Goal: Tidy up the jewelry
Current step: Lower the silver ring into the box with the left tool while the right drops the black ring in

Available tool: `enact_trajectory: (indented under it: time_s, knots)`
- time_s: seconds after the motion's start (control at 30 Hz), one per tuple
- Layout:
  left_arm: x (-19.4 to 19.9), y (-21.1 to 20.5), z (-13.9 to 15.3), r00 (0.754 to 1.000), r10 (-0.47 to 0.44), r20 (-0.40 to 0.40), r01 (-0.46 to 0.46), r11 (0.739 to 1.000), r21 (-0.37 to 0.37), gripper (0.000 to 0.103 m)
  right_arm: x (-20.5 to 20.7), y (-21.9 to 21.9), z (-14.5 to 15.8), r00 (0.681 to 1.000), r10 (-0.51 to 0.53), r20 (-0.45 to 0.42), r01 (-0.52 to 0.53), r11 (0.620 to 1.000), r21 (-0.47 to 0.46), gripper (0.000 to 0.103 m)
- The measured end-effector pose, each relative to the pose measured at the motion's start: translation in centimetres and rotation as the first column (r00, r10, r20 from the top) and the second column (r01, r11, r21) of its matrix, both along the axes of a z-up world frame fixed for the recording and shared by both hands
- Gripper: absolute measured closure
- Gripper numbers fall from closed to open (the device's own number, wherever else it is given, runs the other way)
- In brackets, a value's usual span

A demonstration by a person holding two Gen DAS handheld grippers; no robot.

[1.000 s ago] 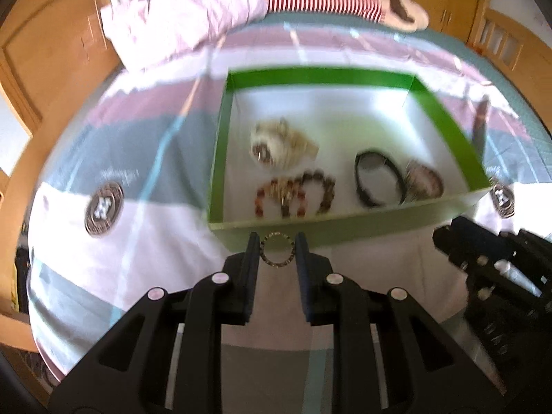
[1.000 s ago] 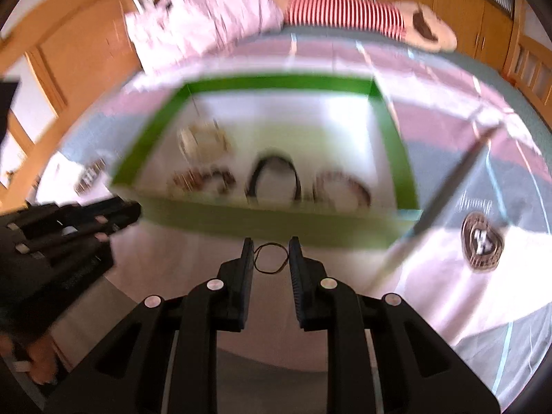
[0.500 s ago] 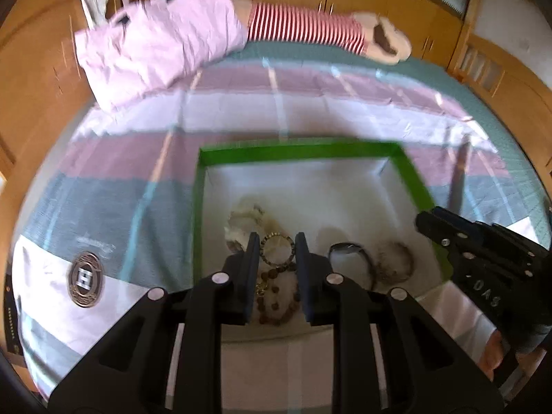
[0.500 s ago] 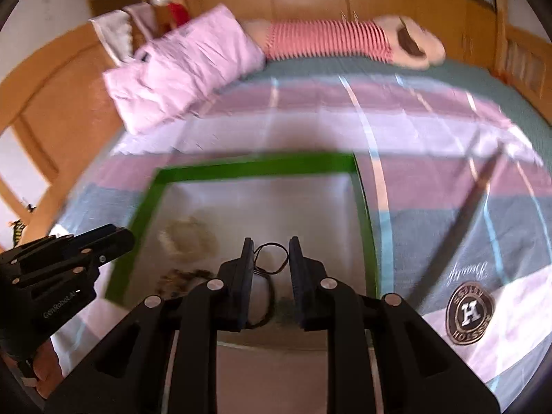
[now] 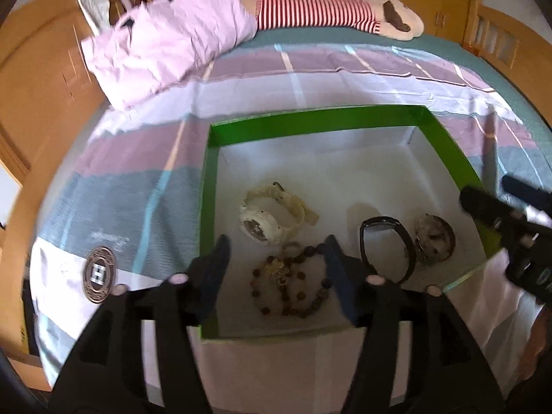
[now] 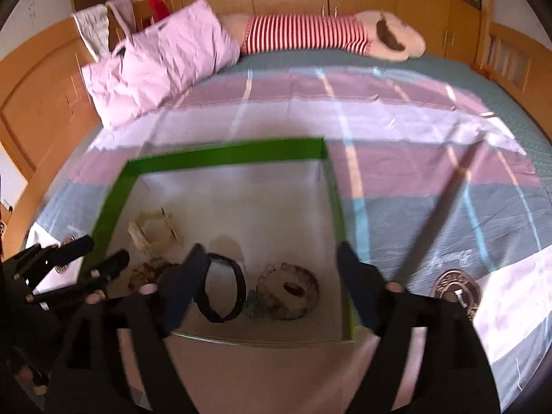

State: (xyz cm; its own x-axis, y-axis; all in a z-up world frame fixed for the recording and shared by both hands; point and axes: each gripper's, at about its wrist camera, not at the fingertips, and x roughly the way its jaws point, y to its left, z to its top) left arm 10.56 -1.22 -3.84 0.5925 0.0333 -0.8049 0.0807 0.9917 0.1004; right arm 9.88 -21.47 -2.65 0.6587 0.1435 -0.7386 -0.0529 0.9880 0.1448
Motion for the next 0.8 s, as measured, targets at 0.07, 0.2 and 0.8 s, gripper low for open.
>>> enact_trajectory:
  time_s: [0.07, 0.2, 0.8]
  knots:
    - [-1.4, 0.0, 0.9, 0.999, -0.004, 0.039, 0.004, 1.000, -0.001, 0.026, -0.6, -0.5, 0.6, 0.999, -0.025, 0.020, 0.025, 1.000, 0.014, 0.007]
    - [-3.1, -0.1, 2.2, 0.994, -0.011, 0.106, 0.011, 1.000, 0.001, 0.011, -1.2, -1.0, 0.6, 0.998, -0.055, -0.009, 0.056, 0.998, 0.031, 0.001]
    - [-4.7, 1.6, 2.8, 0.997, 0.041, 0.072, -0.039, 0.998, -0.040, 0.002, -2.8, 1.4, 0.7, 0.995, -0.018, 0.098, 0.032, 0.988, -0.149, 0.001]
